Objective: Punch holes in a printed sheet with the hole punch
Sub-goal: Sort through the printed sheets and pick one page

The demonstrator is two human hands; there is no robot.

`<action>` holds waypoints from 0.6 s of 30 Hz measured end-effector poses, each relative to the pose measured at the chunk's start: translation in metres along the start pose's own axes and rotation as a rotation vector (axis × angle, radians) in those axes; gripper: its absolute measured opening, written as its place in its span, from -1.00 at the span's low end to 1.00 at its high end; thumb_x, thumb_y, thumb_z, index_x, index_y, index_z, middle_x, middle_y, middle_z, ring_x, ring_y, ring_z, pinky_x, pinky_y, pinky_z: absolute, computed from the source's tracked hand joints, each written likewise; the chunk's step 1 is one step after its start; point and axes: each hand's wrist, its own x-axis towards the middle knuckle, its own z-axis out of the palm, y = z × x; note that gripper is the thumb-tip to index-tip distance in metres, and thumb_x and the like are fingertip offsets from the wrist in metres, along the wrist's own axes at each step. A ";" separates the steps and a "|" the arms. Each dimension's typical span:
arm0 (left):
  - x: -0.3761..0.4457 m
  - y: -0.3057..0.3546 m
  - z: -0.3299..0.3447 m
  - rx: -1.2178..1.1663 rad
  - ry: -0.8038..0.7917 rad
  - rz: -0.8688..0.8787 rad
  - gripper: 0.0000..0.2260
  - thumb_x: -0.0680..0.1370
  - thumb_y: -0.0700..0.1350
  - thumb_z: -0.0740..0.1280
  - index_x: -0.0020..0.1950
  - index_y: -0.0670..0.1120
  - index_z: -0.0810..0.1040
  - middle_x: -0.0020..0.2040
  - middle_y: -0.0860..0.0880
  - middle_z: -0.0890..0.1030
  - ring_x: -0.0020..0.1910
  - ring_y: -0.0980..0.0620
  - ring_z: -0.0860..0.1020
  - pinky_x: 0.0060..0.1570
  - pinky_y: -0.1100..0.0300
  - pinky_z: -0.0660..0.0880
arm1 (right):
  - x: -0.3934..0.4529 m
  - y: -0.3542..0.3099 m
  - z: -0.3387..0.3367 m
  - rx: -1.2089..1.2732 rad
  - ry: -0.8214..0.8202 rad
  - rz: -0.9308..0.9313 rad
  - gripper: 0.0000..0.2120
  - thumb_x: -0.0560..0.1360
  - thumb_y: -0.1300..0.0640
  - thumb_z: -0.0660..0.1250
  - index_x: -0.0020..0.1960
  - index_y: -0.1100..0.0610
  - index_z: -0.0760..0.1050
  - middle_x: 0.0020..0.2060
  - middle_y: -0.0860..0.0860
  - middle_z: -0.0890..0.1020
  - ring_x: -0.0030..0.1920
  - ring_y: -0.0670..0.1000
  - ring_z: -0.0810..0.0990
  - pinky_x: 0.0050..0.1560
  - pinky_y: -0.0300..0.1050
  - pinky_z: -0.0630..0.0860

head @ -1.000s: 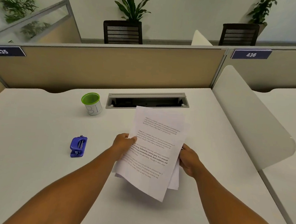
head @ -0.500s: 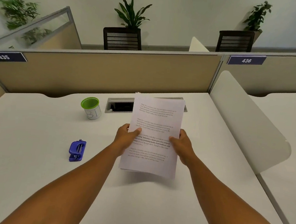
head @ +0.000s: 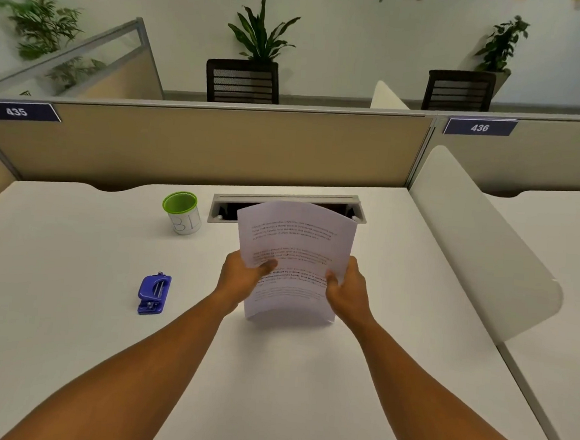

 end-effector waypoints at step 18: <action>-0.002 -0.013 -0.016 0.129 -0.079 -0.045 -0.71 0.51 -0.13 0.44 0.23 -0.02 0.57 0.12 -0.03 0.65 0.07 -0.11 0.63 0.04 -0.01 0.61 | -0.009 0.002 -0.015 0.020 -0.022 0.090 -0.77 0.59 0.17 0.23 0.23 0.10 0.41 0.10 0.02 0.61 0.03 0.07 0.61 -0.06 -0.09 0.58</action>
